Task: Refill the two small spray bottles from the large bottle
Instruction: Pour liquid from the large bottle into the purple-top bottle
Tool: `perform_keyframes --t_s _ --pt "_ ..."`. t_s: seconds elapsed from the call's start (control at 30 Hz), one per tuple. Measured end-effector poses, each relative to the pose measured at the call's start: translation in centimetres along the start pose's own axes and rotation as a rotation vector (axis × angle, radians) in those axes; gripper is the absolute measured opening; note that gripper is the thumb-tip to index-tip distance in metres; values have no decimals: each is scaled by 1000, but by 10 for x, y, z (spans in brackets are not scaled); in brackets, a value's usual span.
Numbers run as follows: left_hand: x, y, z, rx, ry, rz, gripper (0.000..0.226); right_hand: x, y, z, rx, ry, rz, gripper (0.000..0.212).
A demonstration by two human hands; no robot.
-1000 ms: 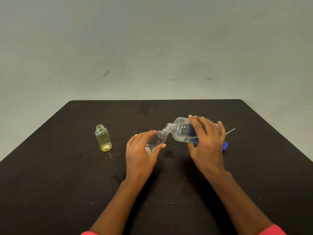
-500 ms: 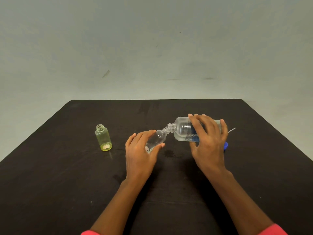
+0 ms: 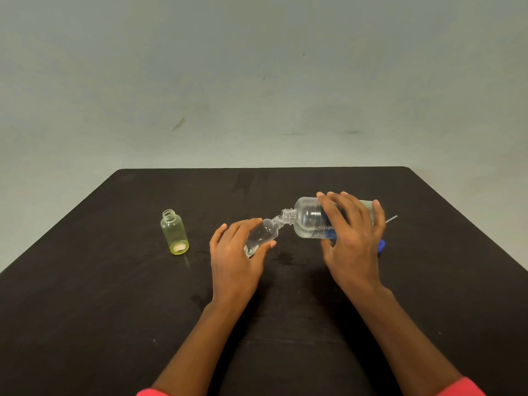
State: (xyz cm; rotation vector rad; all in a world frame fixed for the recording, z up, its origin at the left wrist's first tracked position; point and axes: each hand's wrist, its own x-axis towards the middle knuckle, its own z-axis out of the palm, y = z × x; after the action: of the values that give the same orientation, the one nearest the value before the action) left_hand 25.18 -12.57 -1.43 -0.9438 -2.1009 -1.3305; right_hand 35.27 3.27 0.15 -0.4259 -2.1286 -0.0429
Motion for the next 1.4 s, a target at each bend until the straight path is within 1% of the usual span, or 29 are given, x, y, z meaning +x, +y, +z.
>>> perform_keyframes --t_s 0.53,1.17,1.4 --pt "0 -1 1 -2 8 -4 39 0 0 0 13 0 3 92" --pt "1 4 -2 -16 19 6 40 1 0 -1 10 6 -1 89" --pt "1 3 -2 -19 25 11 40 0 -1 0 12 5 1 91"
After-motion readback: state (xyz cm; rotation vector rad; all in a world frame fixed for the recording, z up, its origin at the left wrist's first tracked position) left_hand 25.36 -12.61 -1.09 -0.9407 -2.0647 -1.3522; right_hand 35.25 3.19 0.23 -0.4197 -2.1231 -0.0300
